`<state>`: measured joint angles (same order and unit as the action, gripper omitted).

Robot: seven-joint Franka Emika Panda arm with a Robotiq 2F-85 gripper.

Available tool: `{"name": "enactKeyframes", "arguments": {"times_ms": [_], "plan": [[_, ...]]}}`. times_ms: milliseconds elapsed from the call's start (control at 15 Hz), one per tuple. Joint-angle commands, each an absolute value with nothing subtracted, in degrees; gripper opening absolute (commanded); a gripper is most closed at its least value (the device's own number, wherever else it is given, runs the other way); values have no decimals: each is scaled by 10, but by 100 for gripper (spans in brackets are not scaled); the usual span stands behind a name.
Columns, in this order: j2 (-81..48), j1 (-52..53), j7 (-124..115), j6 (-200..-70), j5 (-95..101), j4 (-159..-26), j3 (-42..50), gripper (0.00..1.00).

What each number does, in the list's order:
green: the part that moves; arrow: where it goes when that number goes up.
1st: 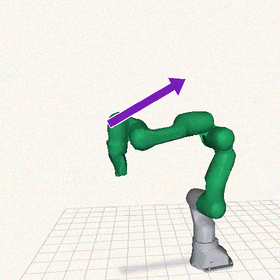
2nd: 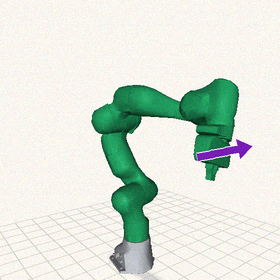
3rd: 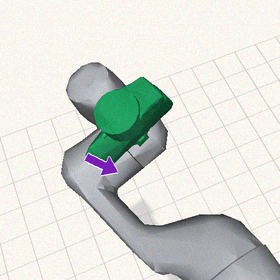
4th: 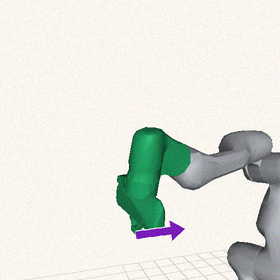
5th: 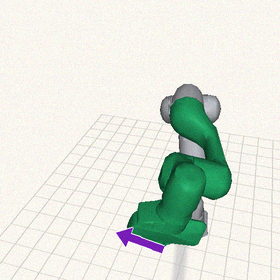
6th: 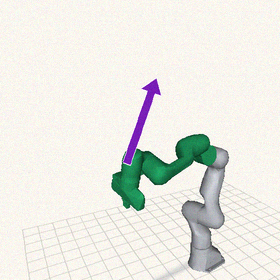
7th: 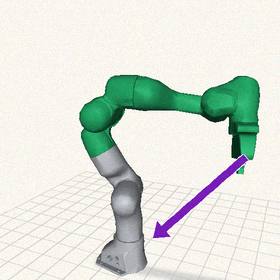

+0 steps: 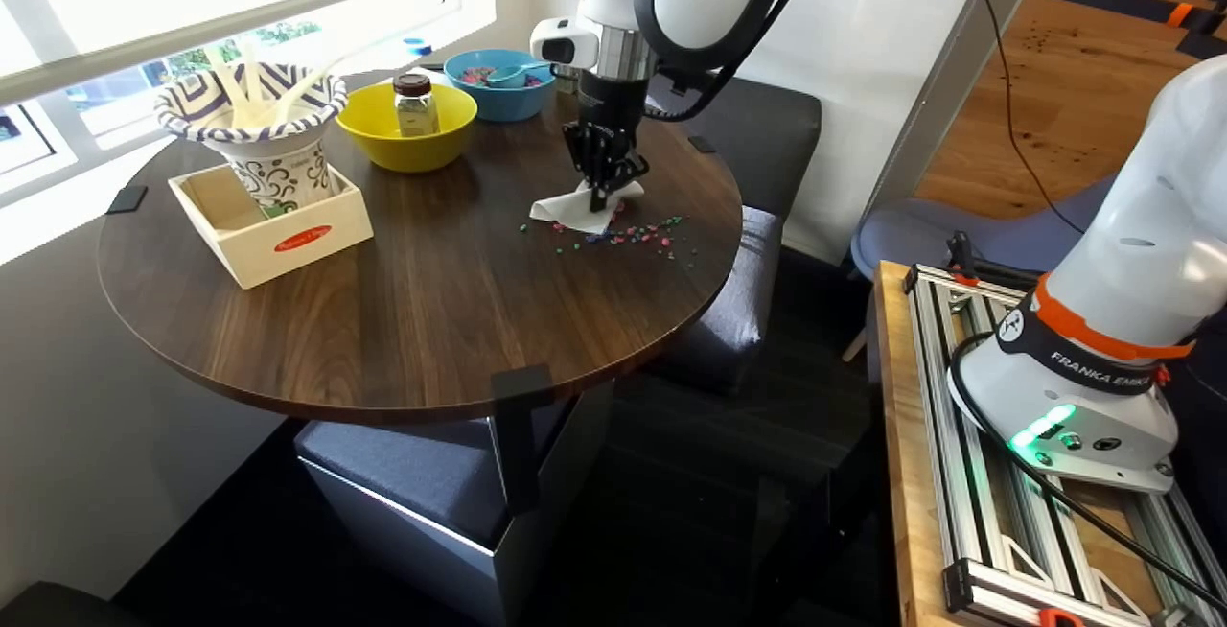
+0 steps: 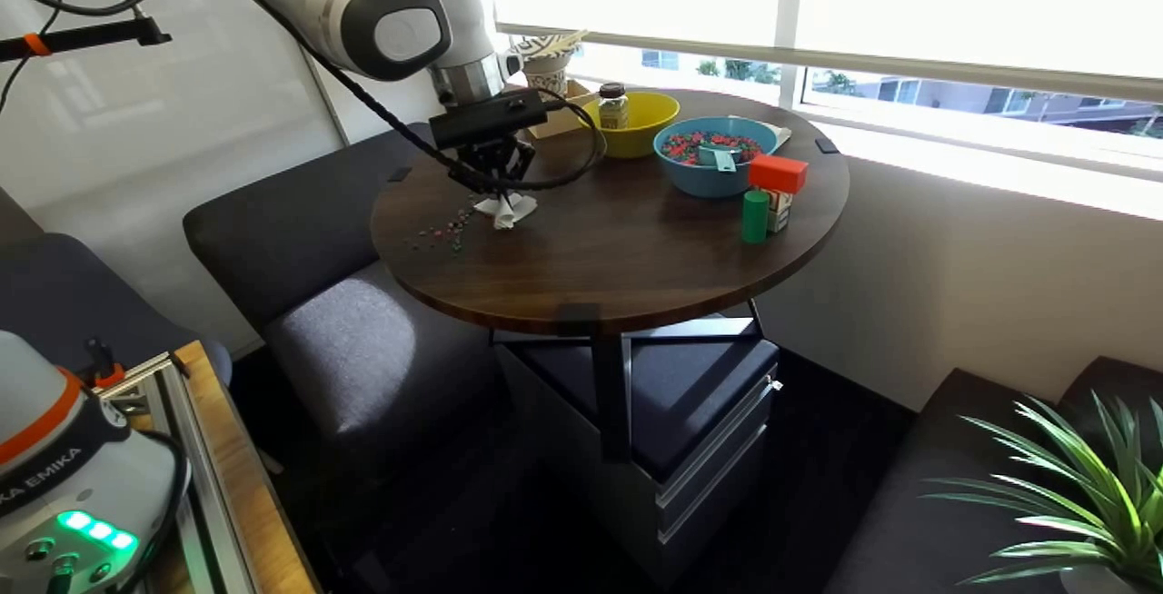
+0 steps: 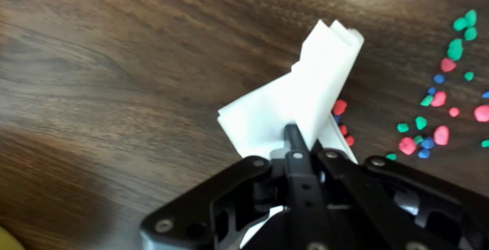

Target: Use the napkin to move the cereal on the table

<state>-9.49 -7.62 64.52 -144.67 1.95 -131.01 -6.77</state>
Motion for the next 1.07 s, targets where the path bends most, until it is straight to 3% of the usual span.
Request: {"name": "enactKeyframes", "arguments": {"times_ms": [0, 1000], "plan": [[-92, -60, 649, -1445, 14, -1313, -52, 2], [-53, -30, 743, -1425, 10, -1398, -50, 0]]}}
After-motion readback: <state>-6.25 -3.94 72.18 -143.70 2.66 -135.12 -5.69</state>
